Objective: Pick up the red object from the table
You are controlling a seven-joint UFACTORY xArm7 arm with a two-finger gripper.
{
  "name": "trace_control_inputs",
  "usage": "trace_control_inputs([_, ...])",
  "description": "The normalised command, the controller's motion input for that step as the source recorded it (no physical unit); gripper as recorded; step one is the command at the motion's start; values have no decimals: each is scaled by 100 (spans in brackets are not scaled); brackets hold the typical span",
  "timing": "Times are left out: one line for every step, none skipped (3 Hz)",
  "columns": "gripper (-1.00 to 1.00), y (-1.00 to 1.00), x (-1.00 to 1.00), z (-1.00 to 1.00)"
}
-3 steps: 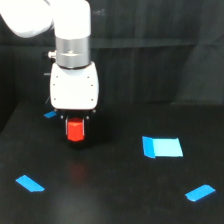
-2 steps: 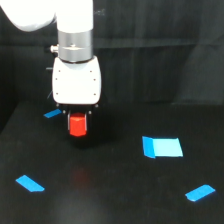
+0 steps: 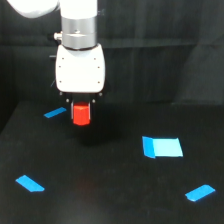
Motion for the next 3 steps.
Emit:
trace_control_inputs([-91, 5, 9, 95])
trace_control_inputs([-100, -5, 6, 53])
trace_control_inputs([-96, 6, 4, 33])
